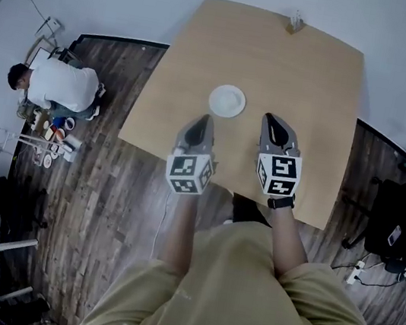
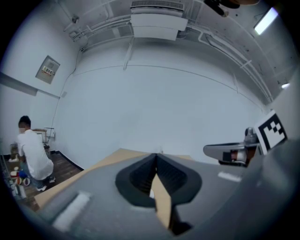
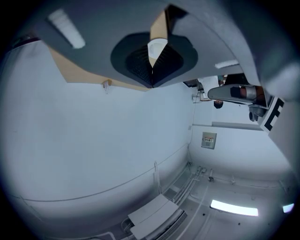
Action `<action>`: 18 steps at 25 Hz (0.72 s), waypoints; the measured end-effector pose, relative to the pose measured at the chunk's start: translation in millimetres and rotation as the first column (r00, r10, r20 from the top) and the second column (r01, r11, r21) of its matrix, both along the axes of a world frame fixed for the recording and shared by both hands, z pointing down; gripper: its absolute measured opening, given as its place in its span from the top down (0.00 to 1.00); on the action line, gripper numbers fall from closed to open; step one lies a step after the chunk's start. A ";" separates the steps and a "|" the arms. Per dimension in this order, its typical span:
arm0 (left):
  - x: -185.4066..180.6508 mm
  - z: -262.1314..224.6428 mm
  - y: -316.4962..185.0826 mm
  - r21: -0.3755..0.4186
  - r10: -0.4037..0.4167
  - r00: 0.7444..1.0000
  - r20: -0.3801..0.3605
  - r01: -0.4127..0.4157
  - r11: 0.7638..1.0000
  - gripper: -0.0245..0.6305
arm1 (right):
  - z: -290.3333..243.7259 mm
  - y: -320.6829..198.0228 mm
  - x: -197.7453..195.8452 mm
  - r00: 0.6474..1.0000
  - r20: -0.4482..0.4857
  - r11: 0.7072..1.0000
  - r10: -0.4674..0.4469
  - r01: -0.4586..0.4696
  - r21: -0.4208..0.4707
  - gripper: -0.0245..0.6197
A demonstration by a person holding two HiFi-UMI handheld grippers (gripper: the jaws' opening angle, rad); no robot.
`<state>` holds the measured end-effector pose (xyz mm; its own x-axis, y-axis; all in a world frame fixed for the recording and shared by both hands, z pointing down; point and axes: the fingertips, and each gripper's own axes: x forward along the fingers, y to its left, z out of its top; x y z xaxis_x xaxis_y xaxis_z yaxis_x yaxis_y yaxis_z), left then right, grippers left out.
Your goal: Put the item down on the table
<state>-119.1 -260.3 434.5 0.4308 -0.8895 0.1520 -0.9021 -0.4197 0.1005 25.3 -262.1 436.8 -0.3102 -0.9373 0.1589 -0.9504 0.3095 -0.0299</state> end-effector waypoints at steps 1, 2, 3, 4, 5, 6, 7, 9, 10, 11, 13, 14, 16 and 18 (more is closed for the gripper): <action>2.3 -4.0 6.1 0.009 0.005 1.000 0.002 -0.005 1.000 0.96 | -5.2 6.5 4.1 1.000 0.001 1.000 0.008 -0.008 0.012 0.95; 4.2 -7.8 11.8 0.019 0.009 1.000 0.003 -0.009 1.000 0.96 | -9.8 12.6 8.1 1.000 0.002 1.000 0.018 -0.018 0.022 0.95; 5.9 -11.6 16.9 0.028 0.013 1.000 0.005 -0.013 1.000 0.96 | -13.8 18.2 11.9 1.000 0.002 0.999 0.029 -0.029 0.029 0.95; 7.7 -15.3 21.4 0.036 0.018 1.000 0.008 -0.019 0.999 0.96 | -17.2 23.3 15.6 0.999 0.000 0.999 0.041 -0.040 0.035 0.95; 9.5 -18.8 25.6 0.045 0.024 1.000 0.010 -0.025 0.999 0.96 | -20.1 27.9 18.8 0.999 -0.004 0.998 0.051 -0.051 0.040 0.95; 11.1 -22.0 29.8 0.053 0.030 0.999 0.014 -0.031 0.998 0.96 | -22.8 32.2 21.1 0.998 -0.008 0.997 0.059 -0.059 0.046 0.95; 12.1 -24.9 34.0 0.060 0.035 0.999 0.016 -0.036 0.998 0.96 | -25.7 36.3 22.3 0.998 -0.010 0.997 0.064 -0.063 0.052 0.95; 12.9 -31.1 41.3 0.074 0.040 0.999 0.018 -0.041 0.996 0.96 | -31.5 43.4 23.4 0.998 -0.008 0.996 0.067 -0.067 0.066 0.95; 13.7 -34.0 44.2 0.082 0.041 0.999 0.019 -0.043 0.996 0.96 | -34.7 46.3 24.1 0.998 -0.005 0.995 0.069 -0.068 0.075 0.95; 14.7 -36.4 47.0 0.089 0.043 0.999 0.019 -0.044 0.995 0.96 | -37.5 49.3 24.9 0.998 -0.004 0.994 0.070 -0.069 0.084 0.95; 16.0 -39.2 53.0 0.099 0.044 0.999 0.020 -0.046 0.994 0.96 | -40.3 55.5 25.6 0.997 -0.004 0.993 0.071 -0.070 0.096 0.95; 15.7 -39.9 56.0 0.101 0.046 0.999 0.020 -0.048 0.994 0.96 | -40.2 58.2 24.9 0.997 -0.003 0.993 0.071 -0.070 0.099 0.95; 13.4 -41.3 60.7 0.107 0.049 0.999 0.020 -0.051 0.993 0.96 | -38.4 61.4 22.7 0.997 -0.004 0.992 0.074 -0.073 0.100 0.95; 11.0 -43.1 63.4 0.111 0.050 0.999 0.021 -0.052 0.992 0.96 | -36.6 62.8 21.7 0.997 -0.004 0.992 0.078 -0.077 0.099 0.95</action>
